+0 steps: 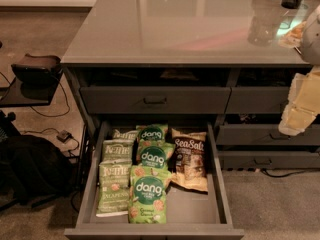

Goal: Pick green jalapeno chip bag from middle drawer and place on counter

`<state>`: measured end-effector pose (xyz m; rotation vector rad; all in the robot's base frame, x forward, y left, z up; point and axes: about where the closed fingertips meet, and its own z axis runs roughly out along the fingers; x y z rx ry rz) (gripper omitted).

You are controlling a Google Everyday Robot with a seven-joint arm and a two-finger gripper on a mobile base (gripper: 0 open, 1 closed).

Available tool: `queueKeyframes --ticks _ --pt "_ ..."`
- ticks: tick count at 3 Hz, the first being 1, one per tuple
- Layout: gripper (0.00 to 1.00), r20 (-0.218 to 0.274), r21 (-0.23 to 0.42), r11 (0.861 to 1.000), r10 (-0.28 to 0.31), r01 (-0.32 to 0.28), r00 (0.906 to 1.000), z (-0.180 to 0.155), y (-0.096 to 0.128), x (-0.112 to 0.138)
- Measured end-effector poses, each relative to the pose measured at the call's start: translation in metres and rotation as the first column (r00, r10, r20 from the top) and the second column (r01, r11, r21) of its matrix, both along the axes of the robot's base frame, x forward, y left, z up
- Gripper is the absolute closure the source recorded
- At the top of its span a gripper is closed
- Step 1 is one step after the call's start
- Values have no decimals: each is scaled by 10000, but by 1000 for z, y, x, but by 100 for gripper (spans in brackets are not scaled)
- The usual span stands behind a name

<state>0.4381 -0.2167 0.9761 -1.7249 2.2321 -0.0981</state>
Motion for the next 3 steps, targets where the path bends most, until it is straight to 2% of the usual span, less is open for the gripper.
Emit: queueKeyframes --ticks 1,2,3 --pt "0 -2 3 10000 4 -4 10000 0 0 0" --pt "0 -169 272 9990 371 -366 9992 -12 8 6" --pt "0 -629 1459 9769 1665 -1560 9840 -62 37 23"
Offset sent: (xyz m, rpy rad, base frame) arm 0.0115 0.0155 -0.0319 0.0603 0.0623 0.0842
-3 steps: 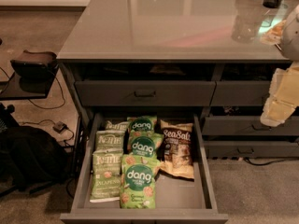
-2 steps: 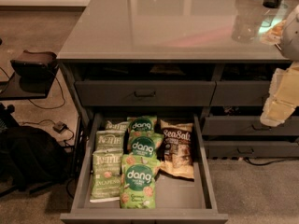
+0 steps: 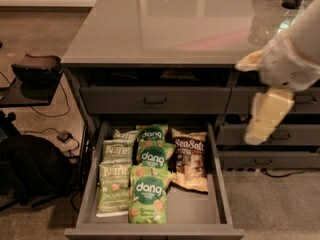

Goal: Pick green jalapeno chip bag from middle drawer and place on counter

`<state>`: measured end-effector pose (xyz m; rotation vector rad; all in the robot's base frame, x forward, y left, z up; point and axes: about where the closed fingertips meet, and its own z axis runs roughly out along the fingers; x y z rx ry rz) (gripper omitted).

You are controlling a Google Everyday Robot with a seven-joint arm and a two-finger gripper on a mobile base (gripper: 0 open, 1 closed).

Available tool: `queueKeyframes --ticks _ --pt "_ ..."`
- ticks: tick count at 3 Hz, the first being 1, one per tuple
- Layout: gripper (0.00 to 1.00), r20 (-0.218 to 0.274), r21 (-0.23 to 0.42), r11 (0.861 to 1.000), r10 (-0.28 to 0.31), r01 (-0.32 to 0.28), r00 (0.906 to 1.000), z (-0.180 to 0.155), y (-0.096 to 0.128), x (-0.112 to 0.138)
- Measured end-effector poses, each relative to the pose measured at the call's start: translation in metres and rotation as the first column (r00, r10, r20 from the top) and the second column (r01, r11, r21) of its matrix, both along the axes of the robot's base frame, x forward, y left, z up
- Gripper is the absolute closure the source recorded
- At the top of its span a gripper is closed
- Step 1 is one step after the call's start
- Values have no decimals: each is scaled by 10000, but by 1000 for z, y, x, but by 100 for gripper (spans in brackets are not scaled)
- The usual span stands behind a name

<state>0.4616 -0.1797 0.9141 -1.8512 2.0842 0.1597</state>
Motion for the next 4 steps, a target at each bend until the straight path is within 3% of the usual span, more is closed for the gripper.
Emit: queueKeyframes --ticks 1,2,3,4 --pt "0 -313 1478 9745 1750 -1686 9841 -56 53 15" --pt "0 -390 2653 9103 3395 -3178 9398 -111 111 13" --pt "0 -529 3521 8122 5134 -4651 8565 -159 166 -13" --pt "0 -714 4170 6990 6624 -5809 7458 -193 215 -43"
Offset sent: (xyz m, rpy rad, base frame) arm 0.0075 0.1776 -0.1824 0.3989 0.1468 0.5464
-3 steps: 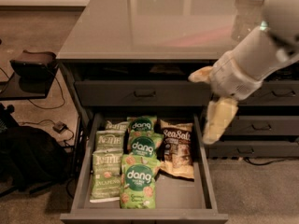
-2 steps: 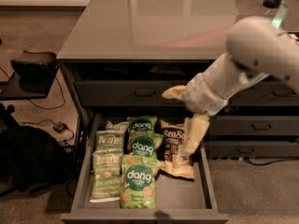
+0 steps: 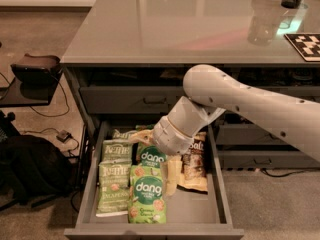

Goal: Pick green jalapeno chip bag from middle drawer and place on counter

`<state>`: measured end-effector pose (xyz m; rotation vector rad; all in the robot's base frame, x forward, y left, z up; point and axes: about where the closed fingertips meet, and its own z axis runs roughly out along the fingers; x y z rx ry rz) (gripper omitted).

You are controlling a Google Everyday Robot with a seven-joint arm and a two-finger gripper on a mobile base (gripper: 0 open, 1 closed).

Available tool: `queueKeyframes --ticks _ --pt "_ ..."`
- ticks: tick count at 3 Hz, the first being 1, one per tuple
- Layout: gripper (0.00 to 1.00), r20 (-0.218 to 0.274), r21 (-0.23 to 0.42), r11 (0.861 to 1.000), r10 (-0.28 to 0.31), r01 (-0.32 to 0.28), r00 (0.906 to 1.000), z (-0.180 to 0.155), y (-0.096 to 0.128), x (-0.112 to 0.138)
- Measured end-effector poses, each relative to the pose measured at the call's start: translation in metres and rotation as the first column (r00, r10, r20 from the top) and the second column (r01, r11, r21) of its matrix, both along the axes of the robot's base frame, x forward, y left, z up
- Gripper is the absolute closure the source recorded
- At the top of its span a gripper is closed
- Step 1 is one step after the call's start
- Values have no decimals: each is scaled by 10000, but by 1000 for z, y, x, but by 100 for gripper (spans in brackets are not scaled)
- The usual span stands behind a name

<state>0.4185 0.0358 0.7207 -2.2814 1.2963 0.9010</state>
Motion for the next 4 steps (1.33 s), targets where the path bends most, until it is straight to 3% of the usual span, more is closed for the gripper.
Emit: queueKeyframes --ticks 1,2,4 --pt "0 0 -1 10000 -4 4 10000 0 0 0" --pt "0 54 -136 9964 -841 842 9964 -8 -4 5" --pt "0 -153 -782 9596 -2724 2704 9621 -73 21 68"
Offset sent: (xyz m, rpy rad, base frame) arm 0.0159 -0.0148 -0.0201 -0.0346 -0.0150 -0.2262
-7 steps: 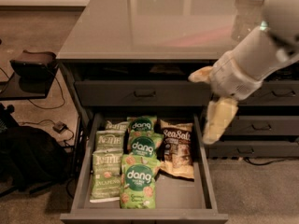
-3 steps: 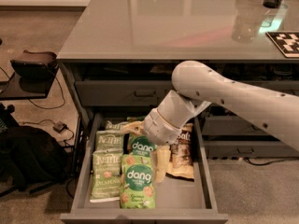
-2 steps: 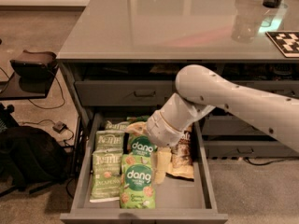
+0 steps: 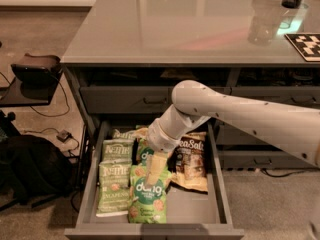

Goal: Pick green jalapeno chip bag from middle drawer and place on counter

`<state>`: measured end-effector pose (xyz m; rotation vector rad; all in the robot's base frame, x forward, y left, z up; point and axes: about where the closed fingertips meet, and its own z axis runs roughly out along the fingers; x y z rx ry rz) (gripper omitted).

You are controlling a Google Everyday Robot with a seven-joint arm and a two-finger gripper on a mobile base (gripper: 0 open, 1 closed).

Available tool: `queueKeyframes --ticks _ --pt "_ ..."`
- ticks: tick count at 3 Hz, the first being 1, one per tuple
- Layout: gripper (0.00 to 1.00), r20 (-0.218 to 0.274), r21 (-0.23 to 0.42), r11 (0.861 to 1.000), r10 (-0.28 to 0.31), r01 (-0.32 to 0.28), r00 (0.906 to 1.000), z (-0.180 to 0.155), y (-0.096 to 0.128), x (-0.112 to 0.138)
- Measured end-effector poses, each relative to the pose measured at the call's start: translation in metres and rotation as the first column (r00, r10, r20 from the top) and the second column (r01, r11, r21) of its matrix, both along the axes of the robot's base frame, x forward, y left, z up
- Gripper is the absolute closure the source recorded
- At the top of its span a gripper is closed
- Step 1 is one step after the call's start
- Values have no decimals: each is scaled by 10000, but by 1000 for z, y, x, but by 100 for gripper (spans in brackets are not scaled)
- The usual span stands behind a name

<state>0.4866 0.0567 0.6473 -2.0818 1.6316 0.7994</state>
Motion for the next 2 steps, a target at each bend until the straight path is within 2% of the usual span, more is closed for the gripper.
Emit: queueKeyframes --ticks 1,2 --pt "0 -723 -254 9972 -718 702 9948 -45 13 34" --pt "0 -1350 -608 9908 -1286 1213 9825 -94 25 52"
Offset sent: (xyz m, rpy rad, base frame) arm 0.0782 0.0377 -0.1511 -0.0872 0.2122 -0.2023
